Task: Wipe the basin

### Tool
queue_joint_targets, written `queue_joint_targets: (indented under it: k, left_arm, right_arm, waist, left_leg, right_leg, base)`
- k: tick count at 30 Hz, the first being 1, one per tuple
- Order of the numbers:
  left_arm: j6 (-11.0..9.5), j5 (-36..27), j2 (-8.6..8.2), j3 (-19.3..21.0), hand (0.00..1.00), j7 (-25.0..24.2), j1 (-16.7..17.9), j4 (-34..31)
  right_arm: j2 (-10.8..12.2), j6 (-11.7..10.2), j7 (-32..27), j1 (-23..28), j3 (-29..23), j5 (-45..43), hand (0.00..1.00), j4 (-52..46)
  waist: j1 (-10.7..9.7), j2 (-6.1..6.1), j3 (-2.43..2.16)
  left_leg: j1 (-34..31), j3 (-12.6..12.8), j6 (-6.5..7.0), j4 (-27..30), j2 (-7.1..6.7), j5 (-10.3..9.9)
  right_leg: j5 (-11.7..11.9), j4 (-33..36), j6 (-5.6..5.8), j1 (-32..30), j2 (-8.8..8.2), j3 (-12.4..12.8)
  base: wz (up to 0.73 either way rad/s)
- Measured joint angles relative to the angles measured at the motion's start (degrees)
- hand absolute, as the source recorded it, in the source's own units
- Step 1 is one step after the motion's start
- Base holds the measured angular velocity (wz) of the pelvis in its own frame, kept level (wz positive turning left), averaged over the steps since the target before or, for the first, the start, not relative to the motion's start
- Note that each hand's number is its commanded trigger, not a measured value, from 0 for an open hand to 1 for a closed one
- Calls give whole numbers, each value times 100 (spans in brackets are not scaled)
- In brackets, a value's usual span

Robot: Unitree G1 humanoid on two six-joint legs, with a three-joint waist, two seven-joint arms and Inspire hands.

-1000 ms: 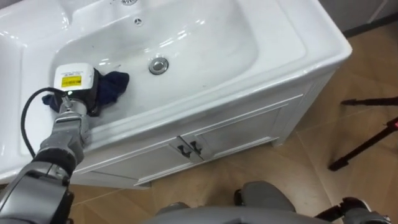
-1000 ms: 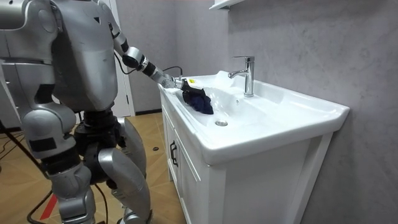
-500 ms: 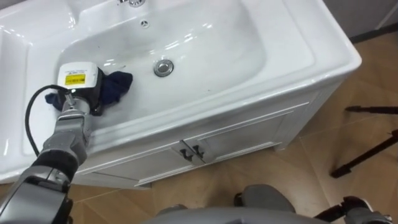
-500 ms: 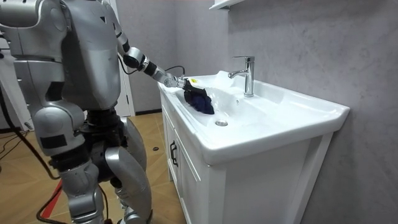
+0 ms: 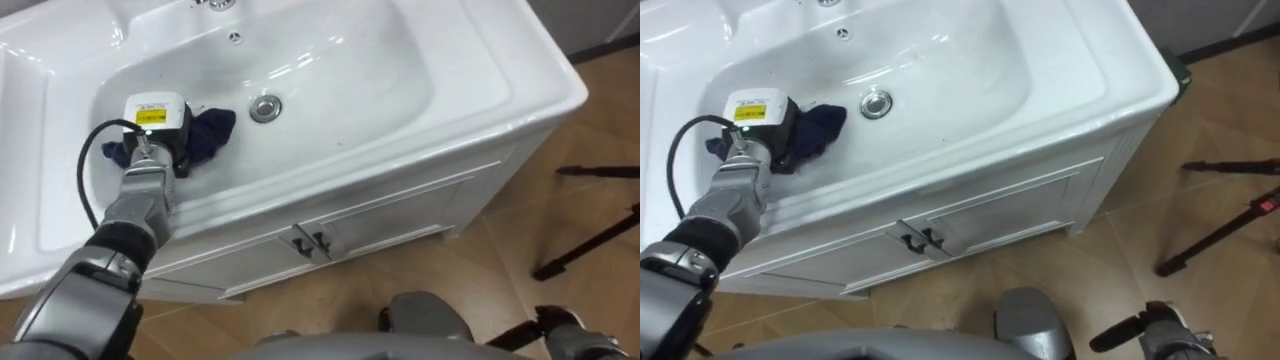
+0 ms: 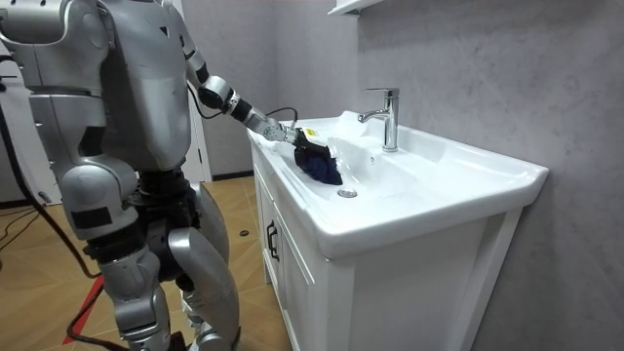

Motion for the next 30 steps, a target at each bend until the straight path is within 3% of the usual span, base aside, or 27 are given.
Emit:
queue_joint_targets:
  k: [3, 8, 10, 14, 20, 22, 26, 30]
  left_arm:
    - [87, -325, 1, -170, 100, 0, -348, 266]
    - [184, -608, 4, -198, 100, 16, -634, 565]
    - [236, -696, -52, -113, 100, 57, -842, 862]
    - [326, -888, 21, -100, 100, 266, -1016, 1022]
    - [710, -1255, 57, 138, 100, 646, -1400, 1180]
    - [797, -1324, 58, 140, 100, 796, -1567, 1241]
    - [826, -1699, 56, 135, 100, 1081, -1807, 1220]
    - [756, -2448, 62, 123, 100, 1193, -2054, 1073]
  right_arm:
    - [-6, -6, -29, -155, 4, 115, 0, -9]
    - [11, 4, -182, -174, 52, 452, 0, -62]
    - [36, 94, -263, -120, 64, 577, 0, -151]
    - [105, 172, -360, -72, 115, 666, 0, -329]
    - [218, 373, -542, -2, 182, 717, 0, -533]
    - [216, 447, -589, -9, 292, 884, 0, -592]
    - [236, 489, -651, -57, 505, 1134, 0, -794]
    - [249, 427, -712, -117, 778, 1527, 0, -983]
  waist:
    - [-55, -6, 17]
    - [-94, -11, 39]
    - [-138, -21, 47]
    - [-225, -52, 54]
    - [-400, -209, 89]
    - [-402, -299, 89]
    - [-430, -401, 92]
    - [-505, -408, 94]
  left_leg:
    - [-206, 154, 13, 108, -40, -8]
    - [-540, 263, 67, 400, -35, -43]
    - [-694, 300, 116, 547, -40, -74]
    - [-1085, 315, 154, 784, -46, -117]
    - [-1679, 282, 182, 960, -11, -89]
    - [-1881, 369, 273, 970, 57, -154]
    - [-2160, 437, 282, 991, 50, -159]
    - [-2468, 406, 297, 1078, 39, -167]
  right_leg:
    - [-40, 254, 31, -295, -36, 182]
    - [-49, 549, 44, -703, -47, 351]
    - [-111, 735, 87, -918, -57, 407]
    - [-151, 1051, 137, -1361, -55, 510]
    - [-5, 1175, 129, -1968, -50, 540]
    - [95, 1170, 158, -2145, -37, 585]
    - [282, 1125, 216, -2413, -62, 629]
    - [301, 1129, 226, -2698, -160, 520]
  base:
    - [-19]
    - [-17]
    - [-3]
    - [-6]
    - [-1]
    - [-9]
    - [3]
    - [16]
